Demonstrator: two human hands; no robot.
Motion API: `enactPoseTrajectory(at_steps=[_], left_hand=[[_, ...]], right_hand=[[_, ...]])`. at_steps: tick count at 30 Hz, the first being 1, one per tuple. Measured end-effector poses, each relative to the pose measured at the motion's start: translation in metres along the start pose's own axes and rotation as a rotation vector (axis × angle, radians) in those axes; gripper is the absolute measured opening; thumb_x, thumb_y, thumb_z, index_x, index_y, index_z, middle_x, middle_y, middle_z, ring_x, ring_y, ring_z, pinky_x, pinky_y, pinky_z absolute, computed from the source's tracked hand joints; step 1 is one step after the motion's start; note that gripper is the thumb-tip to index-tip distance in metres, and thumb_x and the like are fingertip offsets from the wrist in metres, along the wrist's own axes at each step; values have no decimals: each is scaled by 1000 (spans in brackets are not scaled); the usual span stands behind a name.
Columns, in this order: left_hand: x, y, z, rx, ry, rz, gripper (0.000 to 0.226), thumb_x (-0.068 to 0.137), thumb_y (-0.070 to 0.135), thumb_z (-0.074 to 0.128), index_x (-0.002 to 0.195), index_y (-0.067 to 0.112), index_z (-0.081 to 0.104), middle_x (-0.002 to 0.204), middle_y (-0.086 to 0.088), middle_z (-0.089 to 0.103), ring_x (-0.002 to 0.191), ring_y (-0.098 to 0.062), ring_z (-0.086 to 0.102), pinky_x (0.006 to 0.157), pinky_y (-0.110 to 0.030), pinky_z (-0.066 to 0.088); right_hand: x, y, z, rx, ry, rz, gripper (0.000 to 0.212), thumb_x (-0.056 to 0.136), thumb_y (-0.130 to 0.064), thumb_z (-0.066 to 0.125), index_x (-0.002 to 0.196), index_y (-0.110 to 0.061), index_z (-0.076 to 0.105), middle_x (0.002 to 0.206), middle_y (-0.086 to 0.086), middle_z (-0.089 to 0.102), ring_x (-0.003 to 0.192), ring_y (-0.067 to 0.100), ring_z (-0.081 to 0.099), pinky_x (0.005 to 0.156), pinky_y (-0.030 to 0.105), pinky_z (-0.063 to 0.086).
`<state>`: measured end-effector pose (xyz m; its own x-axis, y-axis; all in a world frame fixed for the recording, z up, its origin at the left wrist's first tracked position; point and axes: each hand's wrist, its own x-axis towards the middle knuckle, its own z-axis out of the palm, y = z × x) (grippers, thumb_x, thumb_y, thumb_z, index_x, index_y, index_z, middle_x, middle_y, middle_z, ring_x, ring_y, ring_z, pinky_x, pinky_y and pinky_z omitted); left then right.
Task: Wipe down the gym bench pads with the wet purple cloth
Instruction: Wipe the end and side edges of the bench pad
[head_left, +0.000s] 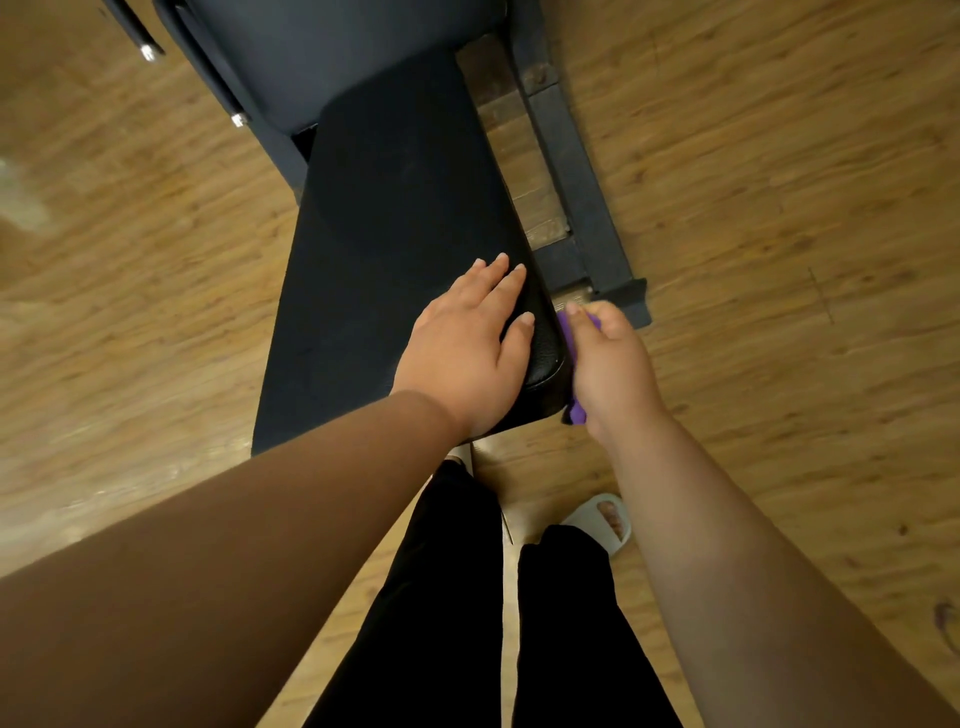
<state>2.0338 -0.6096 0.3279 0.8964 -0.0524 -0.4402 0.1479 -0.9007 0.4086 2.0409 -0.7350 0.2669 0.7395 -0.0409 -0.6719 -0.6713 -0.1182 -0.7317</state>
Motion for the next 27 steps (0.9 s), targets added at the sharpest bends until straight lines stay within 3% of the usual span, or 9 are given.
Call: enactPoseTrajectory(at_steps=[2,5,7,11,14,17,20,23,27], left_hand=[[0,-1,1,-6,4,1,50,104,34,31,153,26,23,161,7,17,148,-9,7,116,-25,4],[0,-1,1,-10,3,-7,50,104,35,31,153,27,22,161,8,17,148,-8,7,116,-26,5],[0,-1,1,-9,1,-9,50,104,35,31,153,27,22,161,9,17,148,-8,7,117,-27,6],[0,-1,1,-11,1,-1,50,104,35,30,153,27,23,161,8,17,148,-9,7,118,-28,6],[0,-1,0,-9,-1,-1,51,104,36,31,153,26,22,161,8,16,148,-9,7,118,-30,6],[0,0,-1,5,-11,-2,52,104,37,30,154,26,19,162,7,14,149,-9,5,117,-28,5],[1,1,-2,31,-35,-3,54,104,39,26,155,25,13,163,6,7,149,-11,-2,115,-27,0],[3,0,-2,72,-70,-7,57,104,42,23,155,24,7,163,3,-2,149,-14,-8,116,-27,-5],[4,0,-2,82,-105,-11,56,104,43,22,155,25,6,163,4,0,149,-14,-7,118,-29,-4]], right_hand=[[5,-1,1,43,-28,9,21,100,-40,44,86,-30,56,95,4,67,90,23,66,79,44,57],[-11,13,-6,67,-40,44,21,100,-43,43,85,-34,54,83,5,64,72,22,63,49,27,45],[-23,22,-9,64,-48,58,23,98,-49,42,81,-41,55,77,5,61,65,21,57,50,24,35],[-6,6,-4,21,-31,42,21,100,-44,42,86,-34,55,87,5,65,67,19,61,44,23,42],[10,-9,0,72,-90,64,18,99,-44,44,95,-34,59,101,2,66,89,22,66,66,38,59],[2,-5,-2,231,-104,169,18,100,-39,45,100,-31,61,105,3,67,98,23,66,82,46,58],[-17,10,-7,311,-88,219,20,101,-38,45,102,-27,63,105,6,68,96,22,68,84,43,57],[-21,8,-7,171,-34,131,20,101,-40,44,91,-31,59,96,4,67,83,20,67,68,37,56],[4,-16,-3,-72,-48,-80,17,100,-40,43,90,-33,54,95,-2,62,92,18,62,84,43,55]])
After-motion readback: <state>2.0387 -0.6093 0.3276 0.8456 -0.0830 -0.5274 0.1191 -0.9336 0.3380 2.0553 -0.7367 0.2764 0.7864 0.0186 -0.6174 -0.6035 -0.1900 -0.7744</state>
